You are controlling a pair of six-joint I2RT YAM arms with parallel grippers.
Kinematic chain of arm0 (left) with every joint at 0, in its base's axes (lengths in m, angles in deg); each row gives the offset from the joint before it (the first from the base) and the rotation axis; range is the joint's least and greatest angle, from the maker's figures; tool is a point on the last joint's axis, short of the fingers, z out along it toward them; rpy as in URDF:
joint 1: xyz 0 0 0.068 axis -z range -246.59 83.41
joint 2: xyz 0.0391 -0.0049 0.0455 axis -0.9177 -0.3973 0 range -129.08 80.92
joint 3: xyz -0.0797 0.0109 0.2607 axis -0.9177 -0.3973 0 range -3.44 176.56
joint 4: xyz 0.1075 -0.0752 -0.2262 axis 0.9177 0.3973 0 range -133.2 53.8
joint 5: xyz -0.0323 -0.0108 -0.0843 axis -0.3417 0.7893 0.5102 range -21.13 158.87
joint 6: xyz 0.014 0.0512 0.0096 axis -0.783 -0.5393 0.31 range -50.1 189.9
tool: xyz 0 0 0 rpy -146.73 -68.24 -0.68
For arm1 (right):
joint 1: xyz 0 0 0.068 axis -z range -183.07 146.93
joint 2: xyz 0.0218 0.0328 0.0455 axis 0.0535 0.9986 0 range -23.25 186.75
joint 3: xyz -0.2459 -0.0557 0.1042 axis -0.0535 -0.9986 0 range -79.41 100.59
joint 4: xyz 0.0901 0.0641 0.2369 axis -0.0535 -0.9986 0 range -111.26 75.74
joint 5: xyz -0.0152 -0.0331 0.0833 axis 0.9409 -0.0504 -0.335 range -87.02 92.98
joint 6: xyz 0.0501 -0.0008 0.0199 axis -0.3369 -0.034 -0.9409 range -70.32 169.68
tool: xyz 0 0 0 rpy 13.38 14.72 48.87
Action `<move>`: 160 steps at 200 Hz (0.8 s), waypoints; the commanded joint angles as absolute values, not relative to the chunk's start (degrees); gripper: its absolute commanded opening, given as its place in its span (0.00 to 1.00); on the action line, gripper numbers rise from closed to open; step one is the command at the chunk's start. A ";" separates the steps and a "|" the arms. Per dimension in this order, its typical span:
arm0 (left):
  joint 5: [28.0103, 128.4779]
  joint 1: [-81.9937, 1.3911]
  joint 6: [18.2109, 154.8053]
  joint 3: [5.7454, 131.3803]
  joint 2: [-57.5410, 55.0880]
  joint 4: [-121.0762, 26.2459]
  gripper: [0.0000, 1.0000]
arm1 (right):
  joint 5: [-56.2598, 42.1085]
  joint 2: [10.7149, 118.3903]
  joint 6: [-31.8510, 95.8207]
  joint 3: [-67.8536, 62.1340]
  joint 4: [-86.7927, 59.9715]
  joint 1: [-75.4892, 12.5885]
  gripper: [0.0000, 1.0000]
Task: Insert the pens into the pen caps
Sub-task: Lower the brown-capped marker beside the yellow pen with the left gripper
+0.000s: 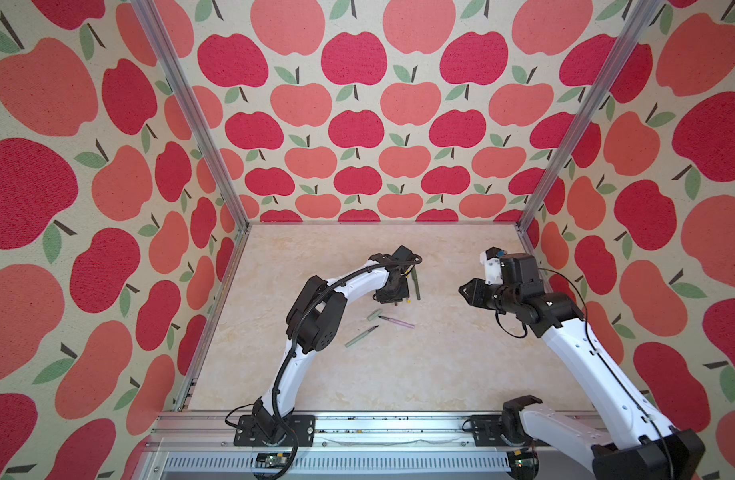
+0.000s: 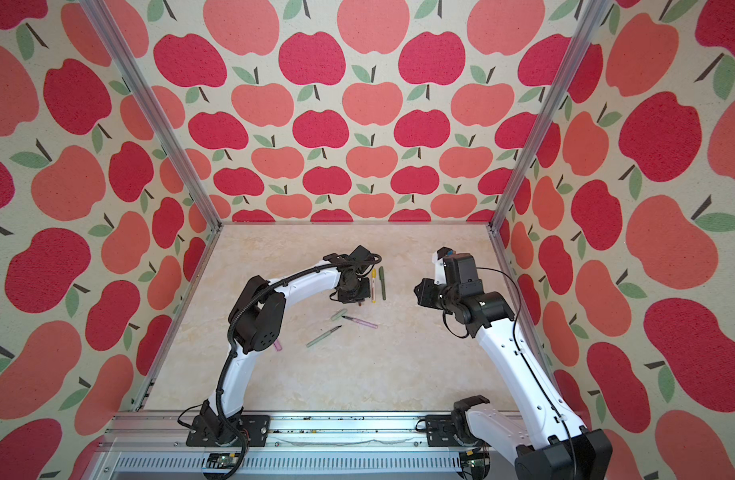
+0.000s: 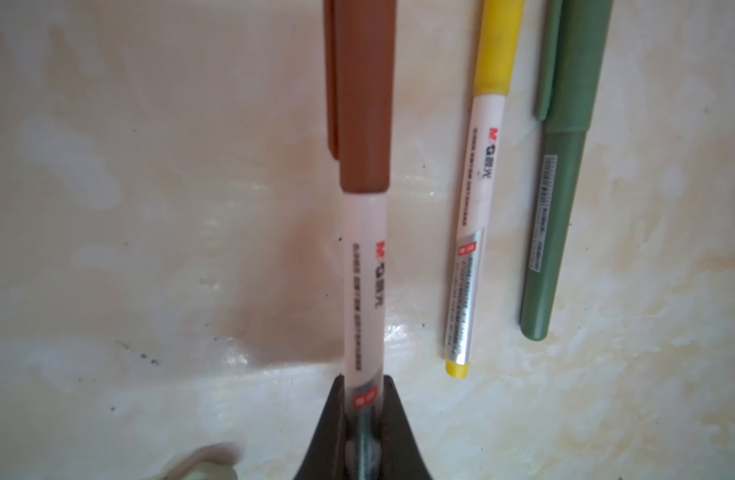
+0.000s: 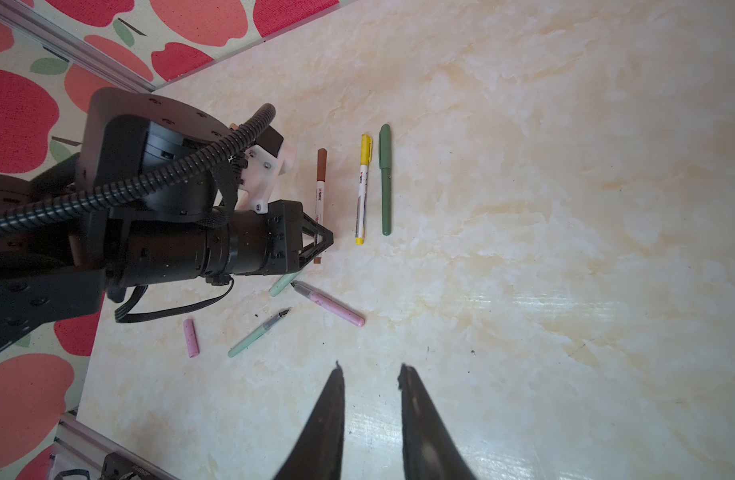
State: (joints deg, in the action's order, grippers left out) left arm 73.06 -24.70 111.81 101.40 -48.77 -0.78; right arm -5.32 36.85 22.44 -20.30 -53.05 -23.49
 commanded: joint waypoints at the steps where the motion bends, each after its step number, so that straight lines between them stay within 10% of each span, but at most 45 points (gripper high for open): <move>1: 70.64 -24.65 110.53 104.31 -51.34 3.48 0.05 | -6.91 35.21 23.59 -21.13 -52.12 -22.79 0.26; 160: 70.63 -25.25 108.60 111.65 -57.61 8.45 0.19 | -9.30 32.48 23.71 -23.51 -51.34 -22.13 0.27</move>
